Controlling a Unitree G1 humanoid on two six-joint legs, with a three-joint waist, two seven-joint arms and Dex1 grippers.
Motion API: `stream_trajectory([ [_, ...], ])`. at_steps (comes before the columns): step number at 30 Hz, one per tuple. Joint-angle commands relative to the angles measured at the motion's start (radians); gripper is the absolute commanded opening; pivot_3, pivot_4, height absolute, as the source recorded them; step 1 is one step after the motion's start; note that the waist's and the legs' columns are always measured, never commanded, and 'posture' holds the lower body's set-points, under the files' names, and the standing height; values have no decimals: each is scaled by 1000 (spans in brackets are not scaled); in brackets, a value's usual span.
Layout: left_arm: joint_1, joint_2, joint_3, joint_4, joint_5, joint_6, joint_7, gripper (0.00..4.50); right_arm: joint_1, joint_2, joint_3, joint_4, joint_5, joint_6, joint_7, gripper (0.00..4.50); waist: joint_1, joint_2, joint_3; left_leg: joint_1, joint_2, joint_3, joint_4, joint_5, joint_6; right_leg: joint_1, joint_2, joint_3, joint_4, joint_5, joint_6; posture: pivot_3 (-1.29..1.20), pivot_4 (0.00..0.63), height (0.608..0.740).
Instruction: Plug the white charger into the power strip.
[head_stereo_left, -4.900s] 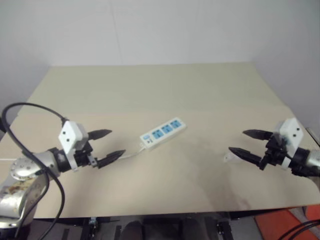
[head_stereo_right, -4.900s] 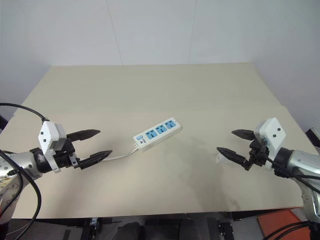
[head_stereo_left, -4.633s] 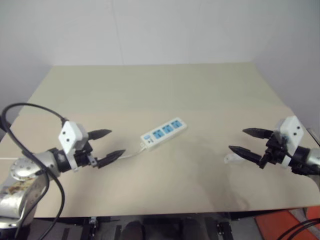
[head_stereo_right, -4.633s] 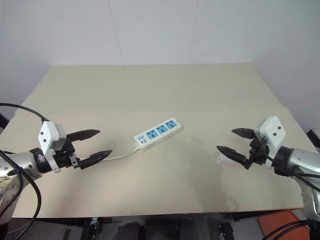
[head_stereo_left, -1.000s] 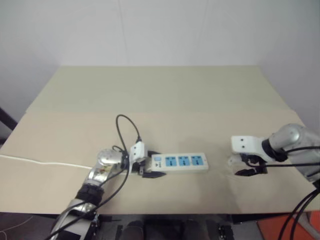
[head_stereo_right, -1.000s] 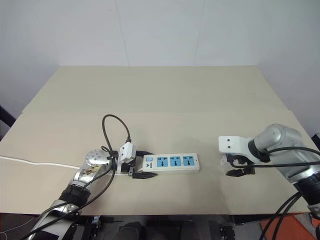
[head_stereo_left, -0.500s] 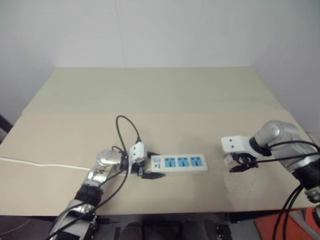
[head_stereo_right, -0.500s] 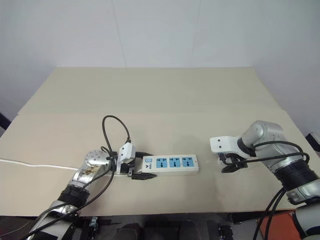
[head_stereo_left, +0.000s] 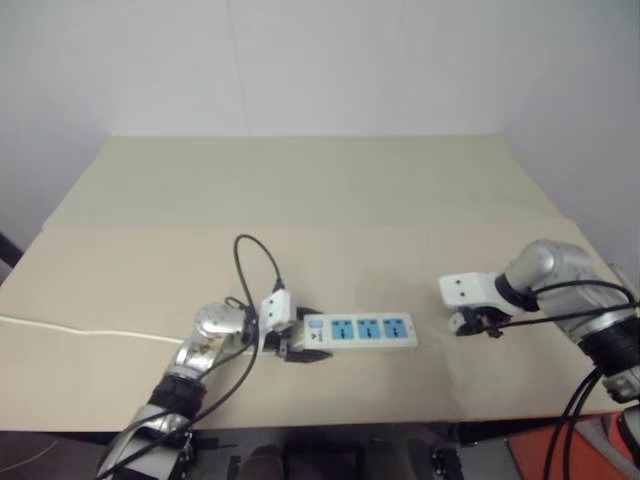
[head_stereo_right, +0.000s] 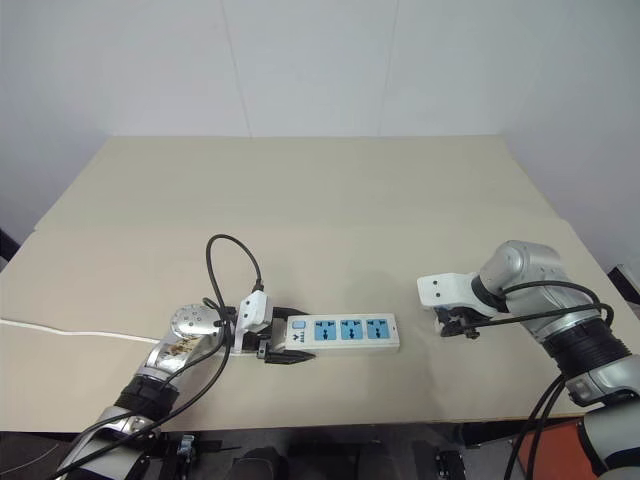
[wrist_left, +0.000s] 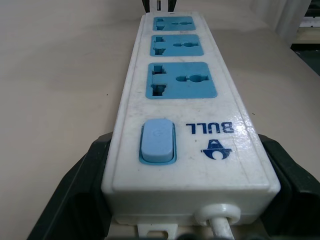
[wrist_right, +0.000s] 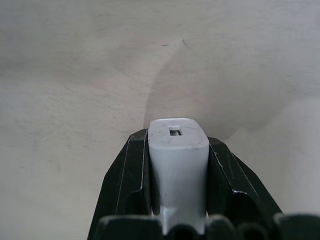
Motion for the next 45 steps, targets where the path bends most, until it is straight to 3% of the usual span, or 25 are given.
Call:
stream_trajectory([
  [1,16,-16,-33,18,20,-5,11,3319,-123,52,-132,-5,86,123,-30,1153,0,3,2,0,0,0,0,0,0,-1,0,0,0,0,0,0,150,740],
  [7,21,-20,-33,27,25,-30,25,3319,-193,218,-382,-72,354,314,-143,1153,12,10,4,-1,0,-2,-3,0,0,-2,0,-1,0,0,0,0,150,740],
  [14,24,-11,-30,32,16,-27,32,3319,58,417,-541,-361,576,391,-341,1153,18,10,3,-4,0,-1,-4,0,0,-4,-1,-1,0,0,0,0,150,740],
  [20,21,-5,-29,34,13,-24,29,3319,235,518,-524,-472,626,335,-460,1153,9,11,4,-2,0,-1,-4,0,0,-3,0,-1,-1,0,0,0,150,740],
  [23,20,2,-26,29,10,-12,28,3319,292,566,-525,-423,666,187,-404,1153,5,11,4,-2,0,-1,-4,0,0,-2,0,-1,-1,0,0,0,150,740],
  [31,31,17,-12,-1,2,20,42,3319,346,659,-430,-322,651,41,-410,1153,-2,11,4,0,1,-1,-4,0,0,-2,1,-1,0,0,0,0,150,740],
  [45,67,47,-10,-31,9,33,55,3319,353,640,-305,-225,622,-84,-332,1153,-8,11,4,0,1,-1,-5,0,0,-2,2,0,0,0,0,0,150,740],
])
